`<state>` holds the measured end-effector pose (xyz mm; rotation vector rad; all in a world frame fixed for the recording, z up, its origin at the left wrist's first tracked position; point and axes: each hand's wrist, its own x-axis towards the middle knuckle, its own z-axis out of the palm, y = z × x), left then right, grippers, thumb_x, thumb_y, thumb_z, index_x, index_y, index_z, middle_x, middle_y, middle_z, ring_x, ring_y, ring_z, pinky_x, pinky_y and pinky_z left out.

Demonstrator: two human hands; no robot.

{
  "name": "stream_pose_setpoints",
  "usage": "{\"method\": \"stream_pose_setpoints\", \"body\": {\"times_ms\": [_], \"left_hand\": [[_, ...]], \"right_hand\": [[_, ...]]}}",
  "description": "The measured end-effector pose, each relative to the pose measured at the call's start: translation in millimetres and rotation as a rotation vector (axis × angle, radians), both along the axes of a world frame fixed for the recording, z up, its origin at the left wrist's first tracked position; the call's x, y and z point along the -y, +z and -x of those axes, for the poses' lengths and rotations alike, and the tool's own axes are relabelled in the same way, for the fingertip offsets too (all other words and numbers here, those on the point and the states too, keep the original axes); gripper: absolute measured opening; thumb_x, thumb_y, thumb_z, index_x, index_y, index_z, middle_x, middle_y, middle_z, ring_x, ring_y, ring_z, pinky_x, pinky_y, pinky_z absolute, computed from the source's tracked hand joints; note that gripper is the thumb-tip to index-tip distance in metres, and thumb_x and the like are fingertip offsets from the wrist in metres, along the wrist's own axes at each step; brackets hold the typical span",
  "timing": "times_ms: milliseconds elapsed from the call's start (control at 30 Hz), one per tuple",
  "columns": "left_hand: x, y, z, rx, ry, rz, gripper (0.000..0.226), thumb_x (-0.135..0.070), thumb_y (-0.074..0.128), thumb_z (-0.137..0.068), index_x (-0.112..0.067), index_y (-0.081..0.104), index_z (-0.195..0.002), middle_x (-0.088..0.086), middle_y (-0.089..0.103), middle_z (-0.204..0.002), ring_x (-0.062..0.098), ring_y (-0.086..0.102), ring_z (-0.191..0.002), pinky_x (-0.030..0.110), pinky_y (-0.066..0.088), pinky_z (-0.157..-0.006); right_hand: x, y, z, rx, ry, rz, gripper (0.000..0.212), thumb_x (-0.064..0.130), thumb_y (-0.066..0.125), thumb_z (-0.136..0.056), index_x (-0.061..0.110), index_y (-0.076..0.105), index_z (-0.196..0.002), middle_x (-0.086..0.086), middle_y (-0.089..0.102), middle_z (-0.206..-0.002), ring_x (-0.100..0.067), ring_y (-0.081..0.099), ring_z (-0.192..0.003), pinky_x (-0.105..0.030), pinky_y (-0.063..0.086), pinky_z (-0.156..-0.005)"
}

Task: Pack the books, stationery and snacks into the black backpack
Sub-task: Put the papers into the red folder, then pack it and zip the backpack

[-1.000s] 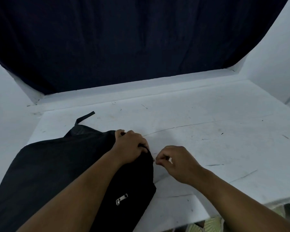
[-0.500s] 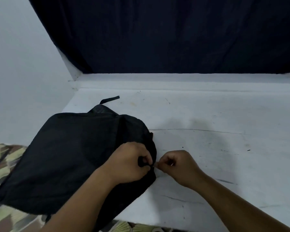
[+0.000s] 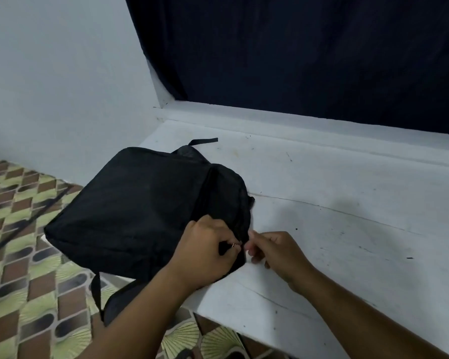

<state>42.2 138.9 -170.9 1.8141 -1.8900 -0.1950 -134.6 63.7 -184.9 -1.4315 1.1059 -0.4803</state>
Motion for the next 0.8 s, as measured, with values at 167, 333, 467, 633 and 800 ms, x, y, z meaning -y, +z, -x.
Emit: {"method": "stream_pose_setpoints", "body": {"times_ms": [167,333,467,633,800], "left_hand": [[-12,-1,7,-0.001,0.146,0.001,0.014,-0.041,0.059,-0.081,-0.033,0.068,-0.073,-0.019,0.058,-0.083,0.002,0.049,-0.088,0.036,0.03,-0.086],[-23,0,3,-0.028,0.21,0.006,0.016,-0.037,0.059,-0.081,-0.03,0.057,-0.066,-0.018,0.054,-0.08,0.003,0.046,-0.091,0.033,0.021,-0.083],[-38,-2,-4,-0.035,0.258,0.028,0.014,-0.033,0.058,-0.079,-0.029,0.057,-0.066,-0.018,0.05,-0.084,0.005,0.045,-0.097,0.033,0.02,-0.085],[-55,-5,-19,-0.051,0.301,0.038,0.016,-0.034,0.055,-0.08,-0.028,0.055,-0.065,-0.017,0.042,-0.092,0.008,0.04,-0.107,0.025,0.016,-0.096],[-75,-8,-36,-0.032,0.389,0.052,0.017,-0.036,0.051,-0.076,-0.026,0.052,-0.062,-0.016,0.039,-0.094,0.011,0.037,-0.104,0.033,0.02,-0.086]], "right_hand": [[4,2,-20,-0.05,0.034,-0.012,0.047,0.041,0.065,-0.092,-0.002,0.071,-0.077,-0.007,0.07,-0.064,-0.011,0.064,-0.055,-0.014,0.042,-0.048],[11,2,-26,-0.088,-0.01,0.084,0.035,0.018,0.061,-0.091,-0.01,0.066,-0.071,-0.005,0.063,-0.056,-0.002,0.052,-0.042,-0.008,0.037,-0.044],[16,-1,-25,-0.136,-0.006,0.091,0.037,0.019,0.059,-0.092,-0.012,0.063,-0.074,-0.006,0.061,-0.058,0.001,0.047,-0.036,-0.011,0.032,-0.038],[22,-8,-28,-0.185,0.014,0.156,0.038,0.023,0.058,-0.094,-0.008,0.065,-0.073,-0.006,0.065,-0.061,0.002,0.051,-0.039,-0.015,0.039,-0.048],[34,-17,-25,-0.216,-0.022,0.143,0.039,0.023,0.057,-0.094,-0.011,0.062,-0.074,-0.005,0.063,-0.059,-0.001,0.054,-0.039,-0.016,0.039,-0.046]]}}
